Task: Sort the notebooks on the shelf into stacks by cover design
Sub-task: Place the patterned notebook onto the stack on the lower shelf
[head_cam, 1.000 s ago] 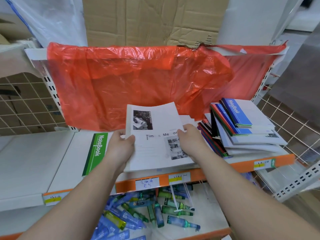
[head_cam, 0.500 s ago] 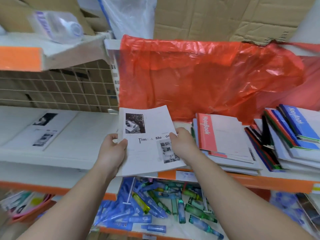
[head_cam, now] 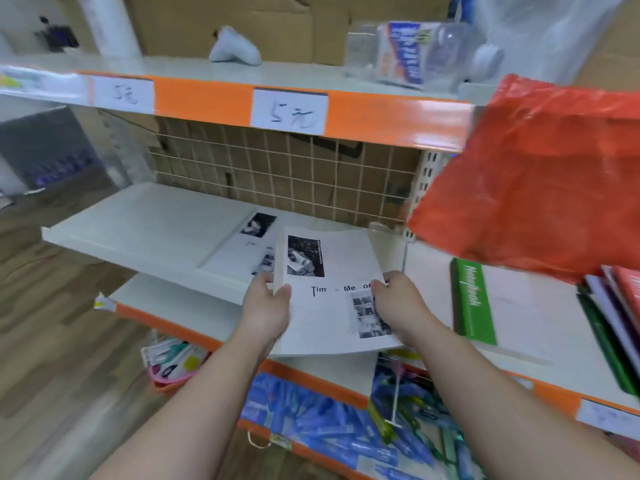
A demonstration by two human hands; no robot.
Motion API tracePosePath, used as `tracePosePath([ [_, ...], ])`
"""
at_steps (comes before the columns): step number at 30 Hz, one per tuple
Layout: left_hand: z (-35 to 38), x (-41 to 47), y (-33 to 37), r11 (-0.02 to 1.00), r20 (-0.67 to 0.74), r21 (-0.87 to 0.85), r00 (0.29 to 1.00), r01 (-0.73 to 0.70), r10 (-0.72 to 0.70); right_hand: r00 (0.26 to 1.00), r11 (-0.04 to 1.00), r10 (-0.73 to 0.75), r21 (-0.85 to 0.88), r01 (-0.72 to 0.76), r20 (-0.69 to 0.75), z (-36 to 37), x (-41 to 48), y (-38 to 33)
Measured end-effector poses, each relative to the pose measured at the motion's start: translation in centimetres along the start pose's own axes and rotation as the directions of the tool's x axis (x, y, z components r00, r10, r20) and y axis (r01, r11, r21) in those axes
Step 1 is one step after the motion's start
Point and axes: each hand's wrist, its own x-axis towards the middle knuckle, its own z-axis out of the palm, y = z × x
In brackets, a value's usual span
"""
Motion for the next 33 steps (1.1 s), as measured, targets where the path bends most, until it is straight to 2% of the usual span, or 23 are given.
tracePosePath([
  [5,-4.5,4.1,-1.3,1.0,-0.01,0.013,1.0,0.026,-0.026,0.992,0.997,0.065,0.034,-0.069,0.106,5.1,1.6,-3.2],
  [8,-5.8,6.7,-1.4,0.998,-0.017,0.029,0.999,0.048,-0.047,0.987,0.998,0.054,0.006,-0.056,0.154,6.8,3.5,-4.8],
  [11,-6.9,9.0,-0.8,0.997,-0.018,0.034,0.998,0.063,-0.063,0.989,0.999,0.018,-0.049,-0.011,0.145,8.4,6.0,-6.1],
  [18,-9.2,15.1,0.0,0.992,0.042,0.026,0.991,0.126,-0.127,0.995,1.0,0.009,-0.008,-0.008,0.104,12.6,10.0,-8.6],
  [22,-10.5,18.9,0.1,0.992,0.056,0.095,0.995,0.083,-0.088,0.999,0.999,0.044,-0.001,-0.044,0.031,15.3,12.0,-9.4],
  [24,-10.8,21.2,-0.2,0.982,0.089,0.183,0.995,0.034,-0.051,0.997,0.997,0.074,-0.001,-0.074,-0.004,16.6,12.6,-9.6],
  [29,-11.2,25.9,-1.0,0.905,0.162,0.414,0.986,-0.099,0.034,0.986,0.99,0.136,-0.017,-0.138,-0.093,19.1,13.2,-10.1],
  [33,-11.1,27.9,-1.9,0.853,0.231,0.493,0.971,-0.172,0.063,0.98,0.984,0.17,-0.042,-0.175,-0.102,19.8,13.1,-10.0],
])
